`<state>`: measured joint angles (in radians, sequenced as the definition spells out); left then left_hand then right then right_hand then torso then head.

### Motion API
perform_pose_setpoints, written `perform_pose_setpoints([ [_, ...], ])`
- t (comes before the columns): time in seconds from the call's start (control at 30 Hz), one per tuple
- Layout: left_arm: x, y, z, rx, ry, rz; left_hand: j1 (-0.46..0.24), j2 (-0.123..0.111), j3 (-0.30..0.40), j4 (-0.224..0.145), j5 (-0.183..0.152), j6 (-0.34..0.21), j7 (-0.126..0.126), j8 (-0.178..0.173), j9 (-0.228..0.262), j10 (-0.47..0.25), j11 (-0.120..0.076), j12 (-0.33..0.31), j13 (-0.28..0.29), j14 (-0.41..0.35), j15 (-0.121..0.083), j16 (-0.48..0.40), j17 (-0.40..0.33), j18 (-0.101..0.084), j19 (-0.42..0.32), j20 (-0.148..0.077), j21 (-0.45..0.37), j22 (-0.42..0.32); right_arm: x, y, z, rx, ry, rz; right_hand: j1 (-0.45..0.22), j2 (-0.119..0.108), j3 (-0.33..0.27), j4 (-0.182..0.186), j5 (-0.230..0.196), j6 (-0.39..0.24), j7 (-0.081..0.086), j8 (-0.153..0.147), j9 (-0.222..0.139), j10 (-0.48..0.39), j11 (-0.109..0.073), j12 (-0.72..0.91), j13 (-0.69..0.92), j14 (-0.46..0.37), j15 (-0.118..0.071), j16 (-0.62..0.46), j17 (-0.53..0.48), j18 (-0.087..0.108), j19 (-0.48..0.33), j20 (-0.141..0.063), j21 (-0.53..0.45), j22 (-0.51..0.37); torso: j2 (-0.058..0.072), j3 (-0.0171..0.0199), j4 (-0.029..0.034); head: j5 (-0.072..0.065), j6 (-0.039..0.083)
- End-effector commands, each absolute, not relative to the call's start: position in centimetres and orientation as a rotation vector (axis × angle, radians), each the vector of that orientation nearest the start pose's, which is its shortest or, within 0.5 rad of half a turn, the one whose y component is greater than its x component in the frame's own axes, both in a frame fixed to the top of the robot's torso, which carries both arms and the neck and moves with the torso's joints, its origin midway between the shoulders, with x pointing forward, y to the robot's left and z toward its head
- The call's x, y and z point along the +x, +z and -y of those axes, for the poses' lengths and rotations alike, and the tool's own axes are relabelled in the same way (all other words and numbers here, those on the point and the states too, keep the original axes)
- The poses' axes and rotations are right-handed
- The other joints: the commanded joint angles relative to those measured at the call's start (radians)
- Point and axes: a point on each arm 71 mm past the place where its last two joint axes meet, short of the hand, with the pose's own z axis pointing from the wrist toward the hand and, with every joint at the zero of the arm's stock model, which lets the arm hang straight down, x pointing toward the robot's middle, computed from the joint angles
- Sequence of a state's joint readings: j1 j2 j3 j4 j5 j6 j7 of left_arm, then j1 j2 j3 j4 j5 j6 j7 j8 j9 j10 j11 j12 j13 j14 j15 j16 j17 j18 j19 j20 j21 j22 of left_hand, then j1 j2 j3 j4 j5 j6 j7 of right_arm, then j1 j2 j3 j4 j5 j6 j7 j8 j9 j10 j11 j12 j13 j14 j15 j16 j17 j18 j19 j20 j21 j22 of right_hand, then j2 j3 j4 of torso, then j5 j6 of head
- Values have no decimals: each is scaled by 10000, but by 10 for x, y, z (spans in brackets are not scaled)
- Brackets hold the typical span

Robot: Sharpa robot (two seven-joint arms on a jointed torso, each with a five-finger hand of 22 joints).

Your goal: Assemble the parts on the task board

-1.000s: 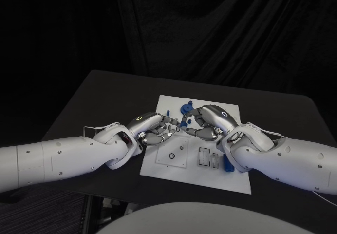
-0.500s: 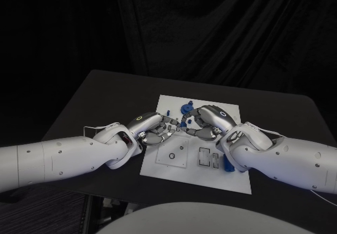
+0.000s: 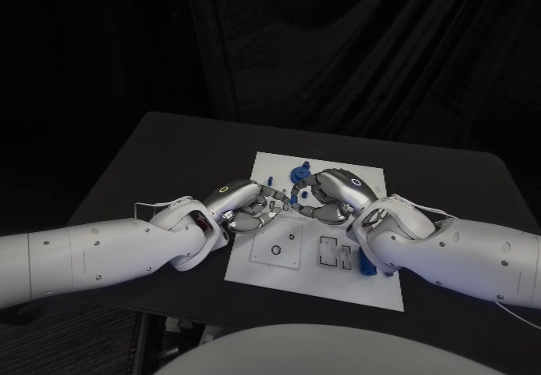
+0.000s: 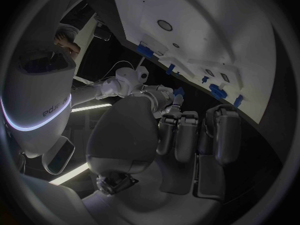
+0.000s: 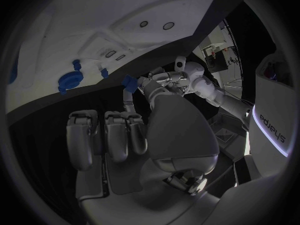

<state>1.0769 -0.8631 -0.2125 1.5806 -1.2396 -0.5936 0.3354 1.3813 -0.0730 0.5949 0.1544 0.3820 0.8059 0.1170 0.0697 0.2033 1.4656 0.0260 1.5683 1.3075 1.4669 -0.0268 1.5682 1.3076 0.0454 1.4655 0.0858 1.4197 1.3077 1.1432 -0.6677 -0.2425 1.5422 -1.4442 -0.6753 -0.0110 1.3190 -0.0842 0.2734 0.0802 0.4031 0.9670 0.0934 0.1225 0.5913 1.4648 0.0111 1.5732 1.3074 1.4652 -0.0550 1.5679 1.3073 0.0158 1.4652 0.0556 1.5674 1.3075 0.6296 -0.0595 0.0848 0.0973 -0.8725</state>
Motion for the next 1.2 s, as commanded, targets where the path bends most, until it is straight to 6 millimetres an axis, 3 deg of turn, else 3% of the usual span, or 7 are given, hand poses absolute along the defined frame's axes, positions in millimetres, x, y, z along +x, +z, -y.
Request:
perform_pose_setpoints([
  [0.03, 404, -262, -176, 1702, -11324, -15517, -10, 66, -41, -20, 27, -21, -61, -33, -14, 1052, -79, 25, 2633, 1039, -68, 26, 2632, -27, -3, -61, -12, 2065, 425, -252, 108, -2311, 8913, -15324, 99, -64, 1, 28, 248, 7, 43, -68, -69, 1060, 91, -24, 2634, 1056, 108, 29, 2635, -157, 1054, 94, 31, 2632, 1, -1, -8, 6, -2],
  [0.07, 404, -263, -176, 1702, -11325, -15524, -10, 66, -41, -20, 27, -21, -61, -33, -14, 1052, -79, 25, 2633, 1039, -68, 26, 2632, -27, -3, -61, -12, 2065, 426, -252, 108, -2328, 8893, -15325, 146, -101, 7, 31, 460, 13, 57, -104, -110, 1060, 105, -24, 2634, 1056, 122, 29, 2635, -156, 1051, 109, 26, 2630, 2, -3, -11, 7, -2],
  [0.23, 404, -263, -176, 1699, -11319, -15551, -20, 65, -44, -15, 29, -16, -48, -32, -18, 1052, -74, 25, 2633, 1039, -67, 26, 2632, -25, -8, -63, -20, 2062, 426, -252, 107, -2405, 8792, -15338, 183, -173, -8, 37, 589, -28, 85, -166, -162, 1060, 125, -24, 2634, 1056, 138, 29, 2635, -149, 1036, 126, 4, 2621, 1, -4, -26, 24, -2],
  [0.8, 405, -264, -176, 1649, -11245, -15641, -38, 59, -51, -11, 32, -18, -28, -35, -29, 1052, -62, 25, 2633, 1039, -63, 26, 2632, -24, -13, -64, -28, 2060, 427, -252, 106, -2427, 8636, -15301, 335, -162, 10, 33, 823, 251, 32, -45, -128, 1060, 94, -24, 2634, 1056, 127, 29, 2635, -146, 1030, 136, -5, 2617, -6, 4, -7, -66, -2],
  [1.2, 403, -260, -186, 1679, -11200, -15204, -57, 63, -50, -2, 36, -14, -10, -34, -39, 1052, -49, 25, 2633, 1039, -55, 26, 2632, -24, -16, -64, -33, 2059, 430, -254, 113, -2623, 8081, -15608, 335, -159, -9, 67, 923, 382, -6, 16, -104, 1060, 64, -24, 2634, 1056, 105, 29, 2635, -147, 1033, 121, -1, 2619, -3, -1, -31, -81, -2],
])
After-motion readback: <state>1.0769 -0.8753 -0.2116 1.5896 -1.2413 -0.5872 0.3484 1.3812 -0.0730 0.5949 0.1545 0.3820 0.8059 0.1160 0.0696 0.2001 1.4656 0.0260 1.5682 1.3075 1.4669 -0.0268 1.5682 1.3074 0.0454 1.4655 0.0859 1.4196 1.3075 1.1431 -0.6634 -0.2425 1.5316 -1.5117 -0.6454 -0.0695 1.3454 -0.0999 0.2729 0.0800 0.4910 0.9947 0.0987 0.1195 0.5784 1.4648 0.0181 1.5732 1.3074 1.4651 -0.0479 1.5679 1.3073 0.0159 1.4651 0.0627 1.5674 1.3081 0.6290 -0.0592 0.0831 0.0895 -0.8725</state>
